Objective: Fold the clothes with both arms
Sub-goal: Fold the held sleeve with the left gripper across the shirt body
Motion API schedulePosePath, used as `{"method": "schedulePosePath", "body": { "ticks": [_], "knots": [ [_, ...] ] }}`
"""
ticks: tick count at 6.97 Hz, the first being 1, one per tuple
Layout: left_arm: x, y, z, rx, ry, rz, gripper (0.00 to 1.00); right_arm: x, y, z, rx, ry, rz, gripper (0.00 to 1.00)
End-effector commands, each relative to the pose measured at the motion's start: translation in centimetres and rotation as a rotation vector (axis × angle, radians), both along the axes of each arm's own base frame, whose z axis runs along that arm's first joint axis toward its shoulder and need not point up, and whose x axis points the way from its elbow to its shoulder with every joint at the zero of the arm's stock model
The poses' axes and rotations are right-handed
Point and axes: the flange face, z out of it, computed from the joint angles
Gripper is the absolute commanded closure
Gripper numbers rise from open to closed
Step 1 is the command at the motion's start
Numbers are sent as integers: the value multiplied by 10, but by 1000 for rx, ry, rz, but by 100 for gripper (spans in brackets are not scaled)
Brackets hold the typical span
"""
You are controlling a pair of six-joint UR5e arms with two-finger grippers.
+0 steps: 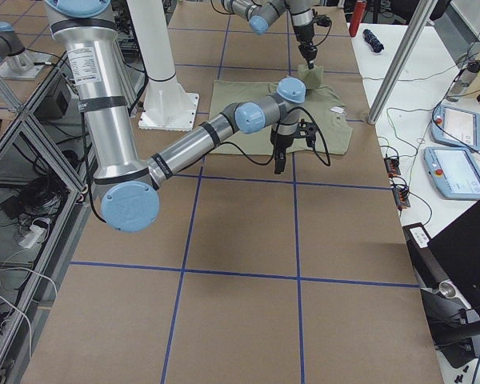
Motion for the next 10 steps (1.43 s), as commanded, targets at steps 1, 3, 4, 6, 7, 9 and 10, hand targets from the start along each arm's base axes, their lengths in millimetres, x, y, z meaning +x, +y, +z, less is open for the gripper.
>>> {"method": "schedulePosePath", "body": {
  "ticks": [1,3,4,6,7,9,10],
  "knots": [
    [66,44,-15,-2,43,24,100,0,-1,0,-1,0,1,0],
    [89,37,-4,-9,54,24,100,0,-1,-3,0,-2,5,0],
    [99,42,0,-32,54,23,100,-1,-1,-2,-1,-2,3,0],
    [183,95,-29,-130,68,-25,46,-4,-5,-2,-1,-2,2,0],
    [214,112,-49,-65,121,-71,0,-5,-5,-2,-7,-3,5,0],
    [215,113,-30,-22,124,-61,0,-5,-4,-6,-10,-12,8,0],
    [213,111,-16,30,85,-40,0,-5,-3,-9,-2,-20,7,0]
  ]
}}
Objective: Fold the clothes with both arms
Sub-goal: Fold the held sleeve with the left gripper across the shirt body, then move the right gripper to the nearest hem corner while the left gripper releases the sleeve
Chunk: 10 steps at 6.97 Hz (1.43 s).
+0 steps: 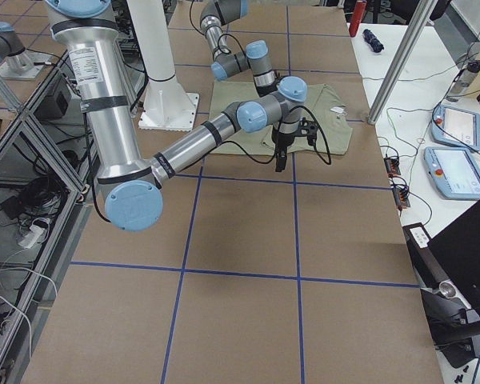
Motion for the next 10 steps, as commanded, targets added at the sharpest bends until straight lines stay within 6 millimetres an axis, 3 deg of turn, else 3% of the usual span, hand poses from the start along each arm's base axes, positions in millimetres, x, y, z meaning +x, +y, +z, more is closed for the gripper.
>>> {"method": "schedulePosePath", "body": {
  "ticks": [1,2,3,4,5,6,8,9,10],
  "knots": [
    [-18,-7,29,95,-55,25,0,0,1,-5,36,-29,8,0],
    [-45,-12,50,118,-102,35,1,-11,5,-12,31,-55,39,0],
    [-68,-16,56,167,-167,86,1,-45,18,-20,33,-70,73,0],
    [-105,-11,92,176,-167,80,1,-82,41,-33,49,-58,86,0],
    [-158,0,138,237,-194,133,1,-101,59,-43,24,-73,82,0],
    [-203,13,163,301,-264,166,1,-127,80,-51,3,-71,86,0],
    [-270,37,184,349,-330,185,1,-191,140,-64,-5,-48,88,0],
    [-294,53,199,350,-331,184,1,-227,181,-68,-5,-29,109,0],
    [-303,59,205,347,-334,185,1,-254,212,-69,1,-20,129,0]
  ]
}}
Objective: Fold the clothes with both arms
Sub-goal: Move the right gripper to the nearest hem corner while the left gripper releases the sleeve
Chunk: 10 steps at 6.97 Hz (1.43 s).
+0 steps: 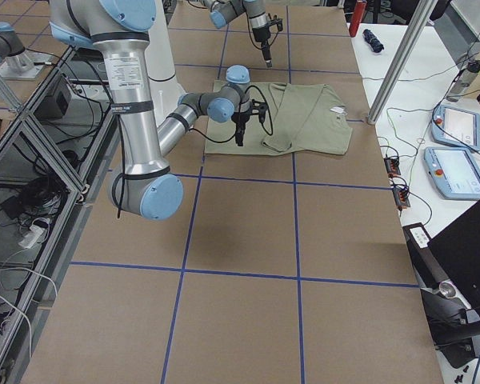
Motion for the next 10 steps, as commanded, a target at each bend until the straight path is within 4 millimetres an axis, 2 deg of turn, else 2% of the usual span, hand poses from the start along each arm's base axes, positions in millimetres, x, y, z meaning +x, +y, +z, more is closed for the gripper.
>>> {"method": "schedulePosePath", "body": {
  "ticks": [1,2,4,7,10],
  "knots": [
    [-21,13,14,-1,-10,1,1,-43,58,3,-3,19,5,0],
    [-22,14,11,3,-6,-2,1,-50,70,13,-11,39,-19,6],
    [-22,14,10,5,-4,-3,1,-49,78,43,-27,90,-42,5],
    [-24,15,7,7,4,-5,1,-59,92,47,-45,95,-83,6],
    [-25,15,7,8,3,-8,1,-70,105,51,-47,105,-112,11]
  ]
}}
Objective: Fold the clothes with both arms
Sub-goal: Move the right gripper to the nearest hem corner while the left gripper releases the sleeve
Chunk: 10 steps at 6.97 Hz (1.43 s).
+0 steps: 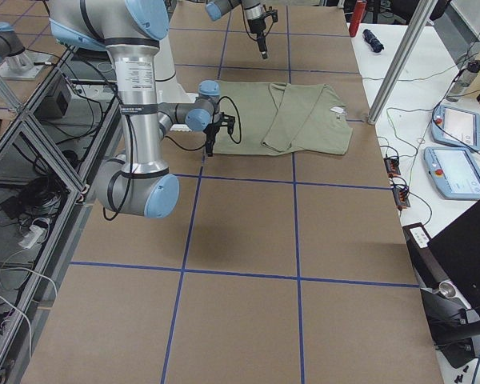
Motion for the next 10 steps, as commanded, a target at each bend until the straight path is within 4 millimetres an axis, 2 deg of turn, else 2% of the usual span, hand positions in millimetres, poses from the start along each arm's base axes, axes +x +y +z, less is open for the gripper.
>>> {"method": "schedulePosePath", "body": {
  "ticks": [1,3,7,10],
  "knots": [
    [-1,0,-1,1,1,-1,1,-11,9,7,-3,15,-22,13],
    [-3,0,-1,2,2,-4,1,-9,9,6,-3,12,-22,30],
    [-4,-2,-1,2,2,-7,1,-6,9,6,-1,12,-24,98],
    [-5,-3,0,0,1,-11,2,-4,10,-7,-1,-14,-17,100]
  ]
}}
